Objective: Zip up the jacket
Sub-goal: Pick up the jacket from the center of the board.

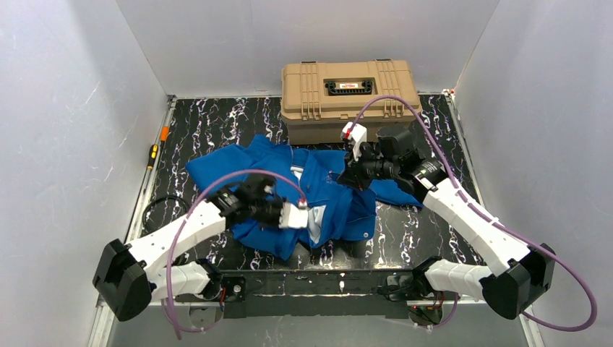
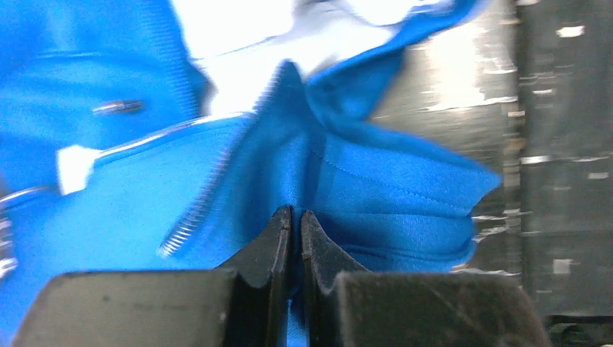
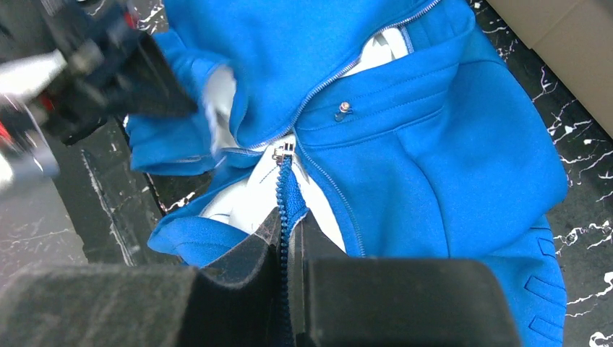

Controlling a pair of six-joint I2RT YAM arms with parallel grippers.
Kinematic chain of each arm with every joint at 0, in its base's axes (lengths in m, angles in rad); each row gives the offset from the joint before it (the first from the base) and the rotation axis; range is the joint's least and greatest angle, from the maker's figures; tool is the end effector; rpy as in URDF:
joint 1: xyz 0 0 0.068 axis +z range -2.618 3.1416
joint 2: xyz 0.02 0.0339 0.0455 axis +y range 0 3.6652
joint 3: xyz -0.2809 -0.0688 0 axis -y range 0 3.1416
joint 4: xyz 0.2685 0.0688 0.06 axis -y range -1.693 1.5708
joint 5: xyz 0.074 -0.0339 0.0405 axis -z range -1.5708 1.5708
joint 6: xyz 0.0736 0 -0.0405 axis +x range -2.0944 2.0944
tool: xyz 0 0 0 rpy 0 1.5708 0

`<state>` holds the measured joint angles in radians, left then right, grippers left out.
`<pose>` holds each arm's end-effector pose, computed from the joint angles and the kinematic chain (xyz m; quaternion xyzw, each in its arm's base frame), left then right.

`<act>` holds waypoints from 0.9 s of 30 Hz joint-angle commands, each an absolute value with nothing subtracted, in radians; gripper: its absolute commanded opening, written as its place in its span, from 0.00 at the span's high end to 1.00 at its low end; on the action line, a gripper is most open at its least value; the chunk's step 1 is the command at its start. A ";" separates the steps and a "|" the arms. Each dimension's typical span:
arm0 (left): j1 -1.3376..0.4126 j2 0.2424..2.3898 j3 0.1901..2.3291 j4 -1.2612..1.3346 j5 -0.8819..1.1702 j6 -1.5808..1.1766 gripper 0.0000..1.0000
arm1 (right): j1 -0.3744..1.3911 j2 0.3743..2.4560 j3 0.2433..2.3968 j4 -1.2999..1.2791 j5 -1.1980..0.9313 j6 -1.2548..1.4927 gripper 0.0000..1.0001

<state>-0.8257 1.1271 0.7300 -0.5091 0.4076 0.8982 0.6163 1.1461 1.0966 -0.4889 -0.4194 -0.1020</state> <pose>0.1532 -0.2091 0.2073 0.7457 0.5525 -0.1796 0.3262 0.2247 0.1959 0.3437 -0.3952 0.7603 0.2979 0.4208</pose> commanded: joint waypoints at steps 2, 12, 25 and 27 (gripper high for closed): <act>-0.614 1.094 0.868 -0.596 0.407 1.200 1.00 | 0.611 1.167 1.125 -0.421 -0.372 -0.115 0.99; -0.491 1.167 0.951 -0.626 0.558 1.206 1.00 | 0.592 1.175 1.155 -0.455 -0.343 -0.147 0.99; -0.541 1.259 0.893 -0.563 0.514 1.162 0.90 | 0.584 1.203 1.070 -0.442 -0.534 -0.177 0.99; -0.565 1.284 0.909 -0.538 0.488 1.070 0.79 | 0.584 1.216 1.050 -0.427 -0.537 -0.168 0.99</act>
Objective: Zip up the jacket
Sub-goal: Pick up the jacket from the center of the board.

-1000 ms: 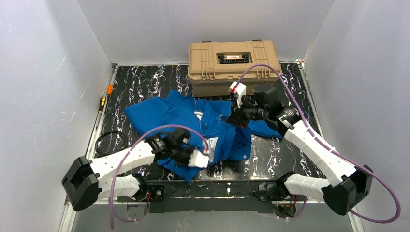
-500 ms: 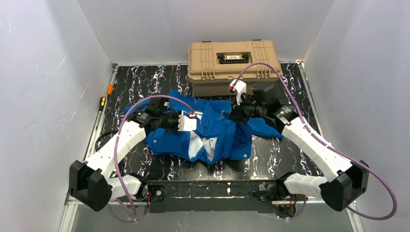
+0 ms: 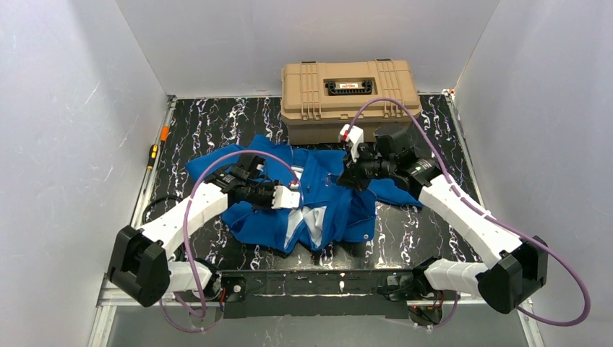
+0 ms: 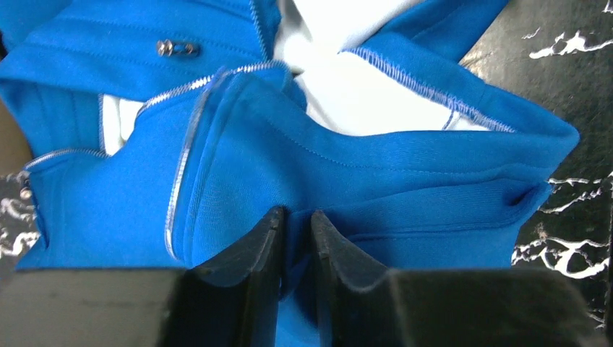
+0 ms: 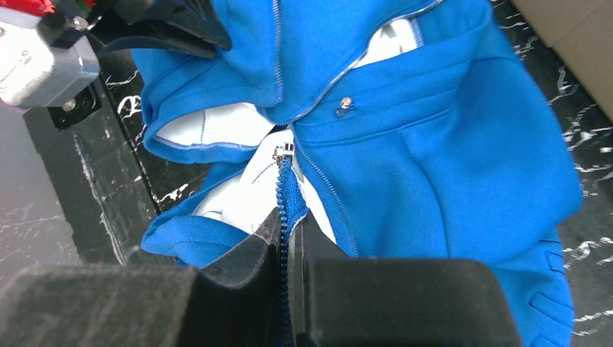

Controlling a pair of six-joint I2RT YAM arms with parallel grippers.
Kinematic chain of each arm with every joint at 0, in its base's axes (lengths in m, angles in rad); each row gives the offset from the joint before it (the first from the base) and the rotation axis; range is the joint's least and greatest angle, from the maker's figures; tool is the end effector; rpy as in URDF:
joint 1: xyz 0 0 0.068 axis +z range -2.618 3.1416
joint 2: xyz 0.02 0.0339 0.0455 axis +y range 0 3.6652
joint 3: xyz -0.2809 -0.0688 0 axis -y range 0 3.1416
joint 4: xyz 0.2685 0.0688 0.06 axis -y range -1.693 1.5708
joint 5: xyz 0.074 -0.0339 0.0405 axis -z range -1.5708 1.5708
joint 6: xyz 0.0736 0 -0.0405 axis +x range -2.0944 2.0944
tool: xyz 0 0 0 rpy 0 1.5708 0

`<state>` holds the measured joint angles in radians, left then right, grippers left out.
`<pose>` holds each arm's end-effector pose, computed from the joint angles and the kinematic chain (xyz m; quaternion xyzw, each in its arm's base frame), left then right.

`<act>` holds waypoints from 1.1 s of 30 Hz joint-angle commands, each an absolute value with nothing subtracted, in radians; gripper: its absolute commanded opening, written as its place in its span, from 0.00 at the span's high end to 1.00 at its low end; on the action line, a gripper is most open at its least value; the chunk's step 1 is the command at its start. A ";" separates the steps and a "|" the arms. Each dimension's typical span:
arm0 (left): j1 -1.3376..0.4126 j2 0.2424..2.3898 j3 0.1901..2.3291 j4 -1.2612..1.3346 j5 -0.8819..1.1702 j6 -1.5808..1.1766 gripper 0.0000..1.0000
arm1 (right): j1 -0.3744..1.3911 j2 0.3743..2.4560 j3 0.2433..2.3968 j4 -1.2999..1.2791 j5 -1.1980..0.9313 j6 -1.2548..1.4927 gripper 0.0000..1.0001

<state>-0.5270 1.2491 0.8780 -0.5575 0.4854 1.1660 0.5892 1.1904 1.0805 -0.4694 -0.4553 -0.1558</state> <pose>0.2303 -0.1738 0.2271 0.7401 0.5535 -0.1203 0.3625 0.2368 0.1972 0.3278 -0.4119 0.7591 0.2935 0.4099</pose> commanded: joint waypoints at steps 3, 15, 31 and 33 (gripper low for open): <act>-0.598 1.297 0.923 -0.465 0.430 0.839 0.60 | 0.584 1.218 1.032 -0.400 -0.541 -0.155 0.99; -0.666 1.254 0.890 -0.336 0.101 0.276 0.48 | 0.584 1.198 0.983 -0.370 -0.542 -0.135 0.99; -0.671 1.312 0.853 -0.236 0.057 -0.111 0.39 | 0.584 1.212 0.985 -0.355 -0.549 -0.119 0.99; -0.670 1.333 0.851 -0.213 0.047 -0.122 0.39 | 0.584 1.214 0.984 -0.352 -0.548 -0.117 0.99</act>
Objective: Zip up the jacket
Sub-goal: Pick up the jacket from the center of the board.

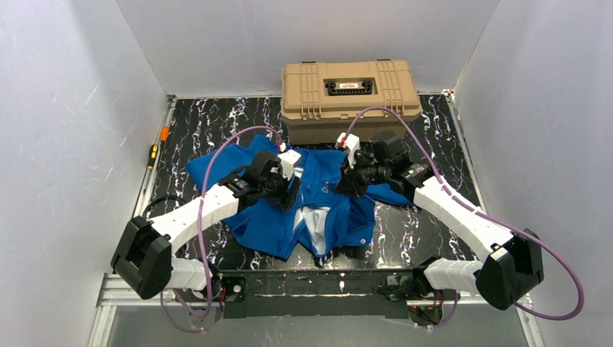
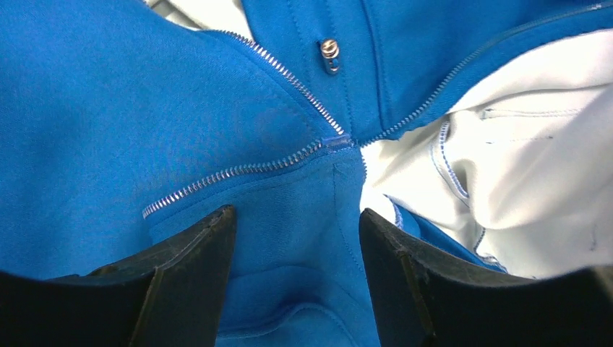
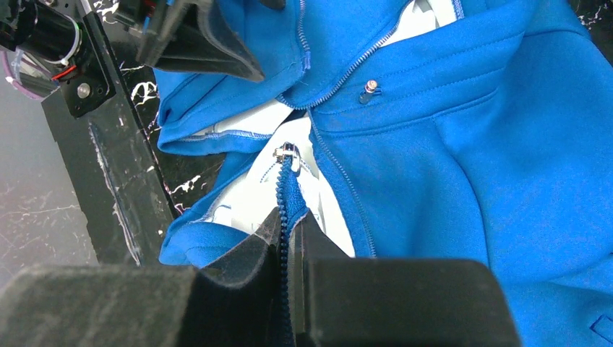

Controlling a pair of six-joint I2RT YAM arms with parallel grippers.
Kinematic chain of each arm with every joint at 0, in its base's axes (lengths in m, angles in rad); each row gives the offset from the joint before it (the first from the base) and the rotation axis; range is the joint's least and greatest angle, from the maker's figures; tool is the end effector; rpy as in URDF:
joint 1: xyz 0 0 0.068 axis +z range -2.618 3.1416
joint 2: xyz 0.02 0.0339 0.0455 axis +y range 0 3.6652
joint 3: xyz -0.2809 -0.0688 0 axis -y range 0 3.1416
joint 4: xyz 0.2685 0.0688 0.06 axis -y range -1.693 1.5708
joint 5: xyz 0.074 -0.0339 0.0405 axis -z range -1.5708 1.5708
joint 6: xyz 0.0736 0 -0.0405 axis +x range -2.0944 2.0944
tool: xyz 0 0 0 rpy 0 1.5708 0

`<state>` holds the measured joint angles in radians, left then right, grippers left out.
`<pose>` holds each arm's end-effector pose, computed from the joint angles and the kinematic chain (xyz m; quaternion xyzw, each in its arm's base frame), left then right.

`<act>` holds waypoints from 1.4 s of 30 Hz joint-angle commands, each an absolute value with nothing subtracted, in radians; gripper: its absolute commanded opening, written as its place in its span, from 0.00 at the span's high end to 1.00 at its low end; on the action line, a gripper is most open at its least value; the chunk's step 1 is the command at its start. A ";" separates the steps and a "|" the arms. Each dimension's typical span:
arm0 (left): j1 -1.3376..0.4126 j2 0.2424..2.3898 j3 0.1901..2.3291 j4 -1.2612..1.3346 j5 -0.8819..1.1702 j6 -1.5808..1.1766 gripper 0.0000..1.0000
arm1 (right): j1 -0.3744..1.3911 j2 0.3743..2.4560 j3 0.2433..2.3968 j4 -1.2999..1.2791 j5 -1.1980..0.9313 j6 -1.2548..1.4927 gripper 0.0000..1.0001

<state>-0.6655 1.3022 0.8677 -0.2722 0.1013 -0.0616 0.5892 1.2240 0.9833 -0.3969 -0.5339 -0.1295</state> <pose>0.2520 -0.2073 0.2301 0.2900 0.8596 -0.1917 0.3745 0.2369 0.2034 0.2902 -0.4140 0.7647 0.3283 0.3688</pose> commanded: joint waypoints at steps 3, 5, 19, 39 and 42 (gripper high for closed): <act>-0.671 1.358 0.846 -0.189 0.034 -0.147 0.38 | 0.584 1.214 0.988 -0.353 -0.543 -0.117 0.99; -0.671 1.366 0.840 -0.183 0.032 -0.159 0.39 | 0.583 1.211 0.989 -0.353 -0.541 -0.117 0.99; -0.671 1.348 0.850 -0.184 0.000 -0.121 1.00 | 0.583 1.194 0.987 -0.358 -0.539 -0.112 0.99; -0.670 1.386 0.876 -0.293 0.019 -0.404 0.29 | 0.581 1.206 1.002 -0.334 -0.563 -0.092 0.99; -0.657 1.418 0.881 -0.249 0.029 -0.434 0.30 | 0.582 1.200 0.998 -0.333 -0.561 -0.087 0.99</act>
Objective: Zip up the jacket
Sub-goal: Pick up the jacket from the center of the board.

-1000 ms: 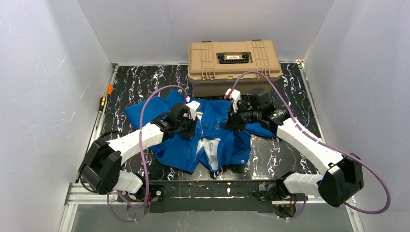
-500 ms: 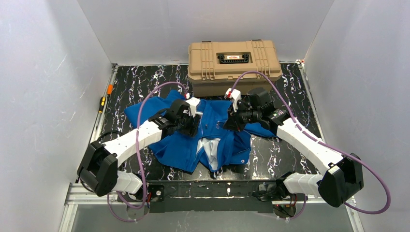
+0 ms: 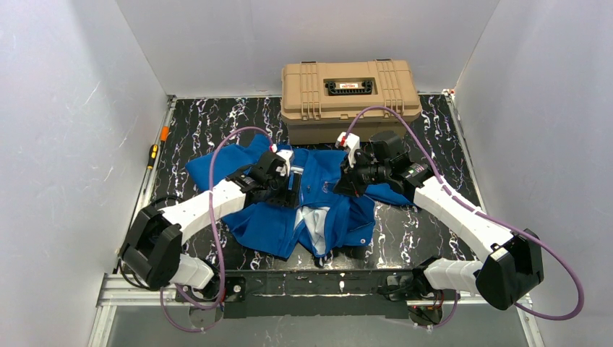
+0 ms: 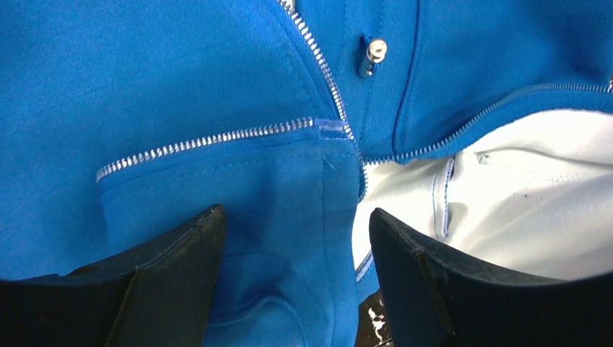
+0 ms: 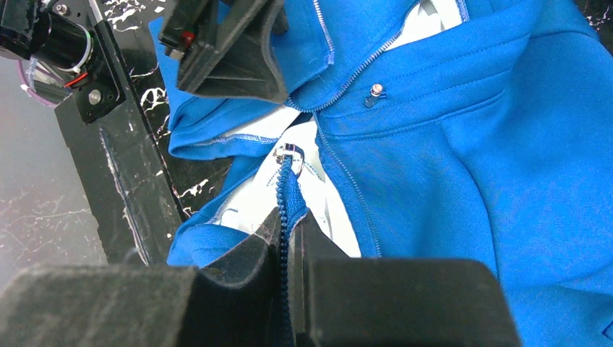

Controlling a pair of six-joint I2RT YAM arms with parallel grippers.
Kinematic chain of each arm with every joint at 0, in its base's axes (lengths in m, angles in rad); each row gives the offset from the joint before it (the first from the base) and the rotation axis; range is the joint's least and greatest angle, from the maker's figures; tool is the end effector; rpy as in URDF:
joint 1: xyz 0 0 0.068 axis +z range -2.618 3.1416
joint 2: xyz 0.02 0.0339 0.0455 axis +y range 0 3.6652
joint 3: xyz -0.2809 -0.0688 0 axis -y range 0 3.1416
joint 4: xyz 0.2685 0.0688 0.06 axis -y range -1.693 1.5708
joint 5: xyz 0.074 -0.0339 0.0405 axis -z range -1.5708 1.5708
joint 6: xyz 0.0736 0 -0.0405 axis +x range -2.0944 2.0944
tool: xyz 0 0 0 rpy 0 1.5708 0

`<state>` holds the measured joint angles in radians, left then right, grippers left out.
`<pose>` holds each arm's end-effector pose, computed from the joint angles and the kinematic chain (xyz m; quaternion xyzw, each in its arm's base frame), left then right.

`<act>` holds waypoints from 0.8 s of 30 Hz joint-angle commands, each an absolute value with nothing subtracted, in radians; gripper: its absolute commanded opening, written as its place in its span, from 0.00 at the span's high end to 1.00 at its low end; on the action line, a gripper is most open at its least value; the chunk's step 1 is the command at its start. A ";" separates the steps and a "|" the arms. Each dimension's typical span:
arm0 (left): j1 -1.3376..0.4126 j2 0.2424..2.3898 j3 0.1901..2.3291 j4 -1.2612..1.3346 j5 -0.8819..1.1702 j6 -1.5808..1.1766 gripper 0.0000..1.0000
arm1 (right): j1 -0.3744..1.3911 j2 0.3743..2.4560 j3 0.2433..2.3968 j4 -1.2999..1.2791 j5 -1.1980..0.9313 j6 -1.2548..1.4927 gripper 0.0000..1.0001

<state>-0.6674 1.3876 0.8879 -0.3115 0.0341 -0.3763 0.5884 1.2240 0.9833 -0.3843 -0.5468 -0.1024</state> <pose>0.2615 -0.2092 0.2067 0.1409 0.9179 -0.1985 0.3134 0.2371 0.2042 0.2919 -0.4059 0.7649 0.3388 0.3678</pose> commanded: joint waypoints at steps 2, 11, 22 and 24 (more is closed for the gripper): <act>-0.654 1.440 0.883 -0.231 0.030 -0.450 0.31 | 0.582 1.200 1.000 -0.334 -0.564 -0.083 0.99; -0.636 1.489 0.838 -0.169 0.034 -0.483 0.42 | 0.581 1.194 0.998 -0.339 -0.565 -0.080 0.99; -0.632 1.428 0.822 -0.147 0.115 -0.394 0.65 | 0.581 1.183 0.992 -0.344 -0.558 -0.073 0.99; -0.632 1.411 0.801 -0.113 0.140 -0.330 0.79 | 0.581 1.184 0.990 -0.346 -0.556 -0.074 0.99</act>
<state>-0.6369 1.4784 0.8398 -0.1524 0.0803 -0.4400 0.5884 1.2140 0.9833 -0.3847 -0.5495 -0.0811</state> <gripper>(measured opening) 0.320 0.151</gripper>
